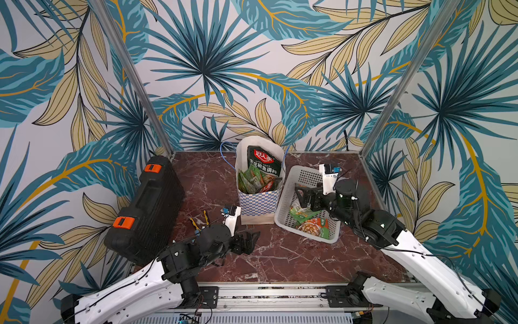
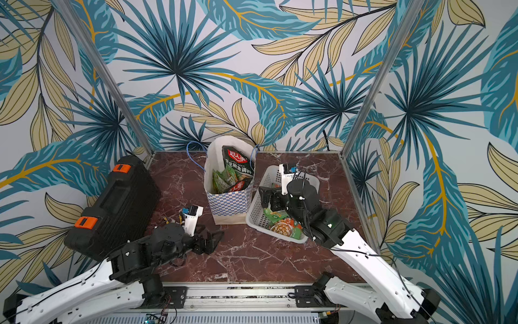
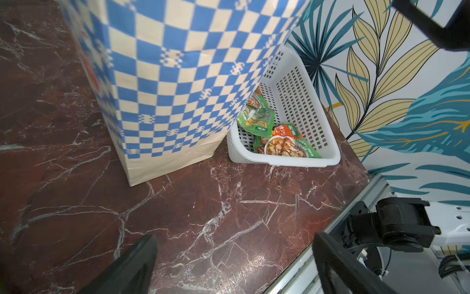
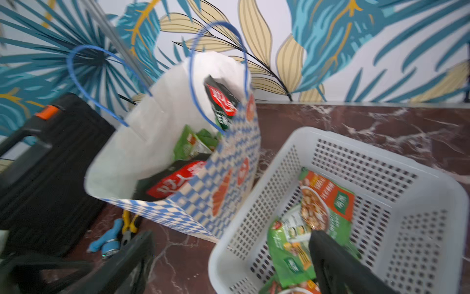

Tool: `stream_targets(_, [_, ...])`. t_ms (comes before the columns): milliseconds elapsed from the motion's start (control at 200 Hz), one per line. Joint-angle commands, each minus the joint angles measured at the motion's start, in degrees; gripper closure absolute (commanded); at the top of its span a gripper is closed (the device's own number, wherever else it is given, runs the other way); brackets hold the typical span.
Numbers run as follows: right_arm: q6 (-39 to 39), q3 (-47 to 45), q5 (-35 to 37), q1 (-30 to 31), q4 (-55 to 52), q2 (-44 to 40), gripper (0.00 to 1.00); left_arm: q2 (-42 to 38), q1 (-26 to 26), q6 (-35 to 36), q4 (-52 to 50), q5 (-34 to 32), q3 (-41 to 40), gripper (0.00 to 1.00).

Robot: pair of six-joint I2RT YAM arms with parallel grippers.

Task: Place the condiment packets inside the bag
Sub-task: Place the condiment packet in the paper bag, then pick up the condiment packet from the storage box.

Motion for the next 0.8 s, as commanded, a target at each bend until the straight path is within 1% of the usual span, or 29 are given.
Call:
stream_targets(0, [3.4,-5.2,5.5,-3.3,-4.1,-3.6,0.01,5.3,-4.4,1.1,0.9,-7.4,5.5,0.0])
stream_targets(75, [5.6,-8.3,4.5,-6.9,-5.2,-6.0,0.0,10.5,-7.1,1.5,0.0,-9.5,9.1,0.0])
stream_targets(170, [8.1,-11.5,1.6,-13.2,-6.6,-8.5,0.0,17.2,-9.8,2.4,-0.9,-11.4,14.2,0.0])
stream_targets(235, [9.4,-13.4,1.1,-16.6,-7.8,-10.1,0.0,22.6,-10.8,3.1,-1.5,-11.6,18.0,0.0])
stream_targets(315, [10.5,-14.9,1.7,-19.2,-9.3,-11.9,0.0,29.4,-11.3,3.7,-3.2,-11.3,23.5,0.0])
stream_targets(431, [12.2,-16.7,3.8,-20.1,-10.7,-14.7,0.01,38.7,-11.4,4.1,-6.3,-11.7,31.1,0.0])
stream_targets(556, [14.2,-18.1,7.2,-20.2,-12.6,-17.4,0.0,47.1,-11.3,5.1,-8.4,-12.6,38.9,0.0])
stream_targets(641, [16.7,-18.3,10.8,-20.2,-14.9,-18.4,0.0,52.6,-11.2,6.4,-8.6,-12.8,43.9,0.0])
stream_targets(796, [22.2,-17.9,18.9,-20.2,-20.5,-18.6,0.0,62.2,-9.0,6.4,-11.1,-10.8,53.7,0.0])
